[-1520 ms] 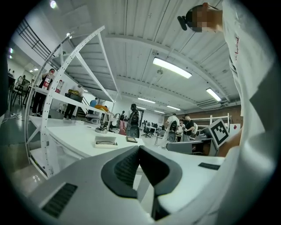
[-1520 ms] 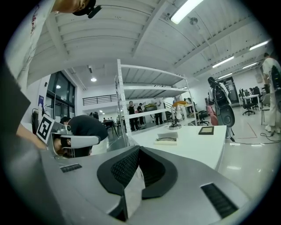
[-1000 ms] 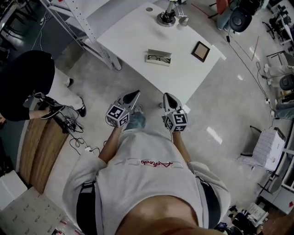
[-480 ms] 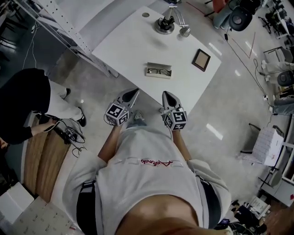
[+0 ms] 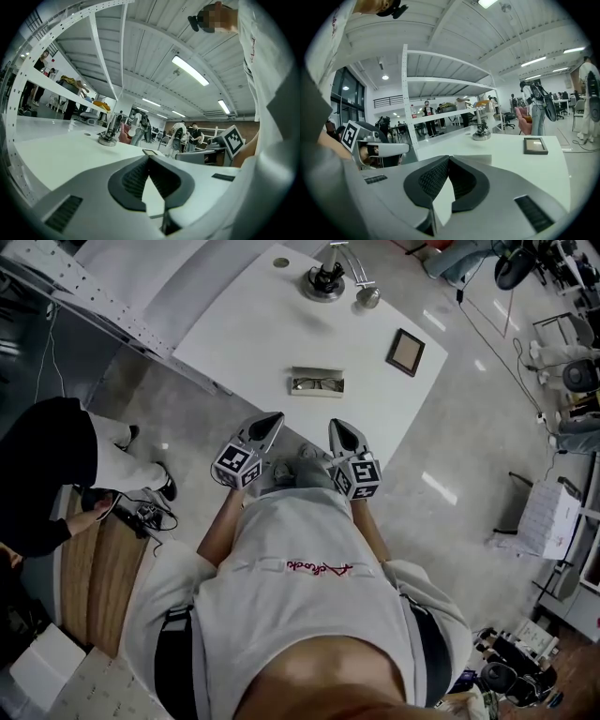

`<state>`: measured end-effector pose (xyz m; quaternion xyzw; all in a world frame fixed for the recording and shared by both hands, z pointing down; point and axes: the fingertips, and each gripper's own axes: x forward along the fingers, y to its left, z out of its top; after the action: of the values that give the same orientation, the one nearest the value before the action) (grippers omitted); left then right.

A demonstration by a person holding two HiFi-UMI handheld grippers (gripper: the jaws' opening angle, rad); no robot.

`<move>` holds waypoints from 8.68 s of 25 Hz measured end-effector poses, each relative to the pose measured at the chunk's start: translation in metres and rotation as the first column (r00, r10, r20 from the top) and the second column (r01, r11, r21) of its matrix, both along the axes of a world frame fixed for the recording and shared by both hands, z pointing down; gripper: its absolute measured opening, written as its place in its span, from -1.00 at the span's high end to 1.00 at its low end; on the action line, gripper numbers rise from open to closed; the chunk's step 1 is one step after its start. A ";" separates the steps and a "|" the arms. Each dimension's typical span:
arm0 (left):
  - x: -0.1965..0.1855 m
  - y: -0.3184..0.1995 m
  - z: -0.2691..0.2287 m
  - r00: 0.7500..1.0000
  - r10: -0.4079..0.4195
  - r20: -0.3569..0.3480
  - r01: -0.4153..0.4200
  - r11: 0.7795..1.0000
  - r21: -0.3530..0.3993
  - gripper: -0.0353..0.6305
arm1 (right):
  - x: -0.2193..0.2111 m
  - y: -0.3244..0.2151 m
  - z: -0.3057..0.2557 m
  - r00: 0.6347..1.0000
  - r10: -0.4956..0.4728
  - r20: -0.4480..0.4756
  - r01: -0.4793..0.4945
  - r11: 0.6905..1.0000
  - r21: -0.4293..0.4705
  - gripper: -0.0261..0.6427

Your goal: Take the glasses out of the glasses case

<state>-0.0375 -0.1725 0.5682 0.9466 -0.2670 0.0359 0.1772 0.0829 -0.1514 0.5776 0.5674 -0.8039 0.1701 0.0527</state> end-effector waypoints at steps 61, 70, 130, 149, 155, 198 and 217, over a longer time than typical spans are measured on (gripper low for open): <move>0.016 -0.040 0.071 0.994 -0.087 0.064 0.100 0.964 -0.245 0.92 | -0.022 -0.113 0.100 0.759 -0.479 -0.441 0.410 0.878 -0.248 0.87; 0.013 -0.037 0.072 0.994 -0.103 0.046 0.111 0.960 -0.258 0.92 | -0.021 -0.105 0.118 0.351 -0.555 -0.754 0.515 0.787 -0.339 0.87; 0.013 -0.038 0.061 0.996 -0.075 0.046 0.084 0.972 -0.218 0.92 | -0.020 -0.135 0.073 0.683 -0.431 -0.590 0.411 0.894 -0.178 0.82; 0.021 -0.056 -0.005 0.999 -0.040 0.006 0.040 0.999 -0.022 0.92 | 0.000 -0.105 -0.022 0.997 -0.080 -0.023 0.081 0.995 0.061 0.83; 0.026 -0.039 -0.032 0.998 -0.031 -0.053 0.033 0.999 0.036 0.92 | -0.006 -0.079 -0.055 0.997 -0.062 -0.040 0.068 0.986 0.150 0.83; 0.038 0.217 -0.051 1.000 -0.025 -0.012 0.026 0.990 0.139 0.92 | -0.024 0.181 -0.084 0.991 -0.129 0.023 0.119 0.958 0.260 0.83; 0.038 0.285 -0.055 0.998 -0.044 -0.045 0.051 0.985 0.162 0.92 | -0.022 0.252 -0.085 0.994 -0.109 -0.001 0.105 0.953 0.284 0.83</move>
<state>0.0004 0.1126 0.5134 0.9518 -0.2880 -0.0100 0.1054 0.0608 0.1007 0.4922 0.5235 -0.8499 0.0539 -0.0260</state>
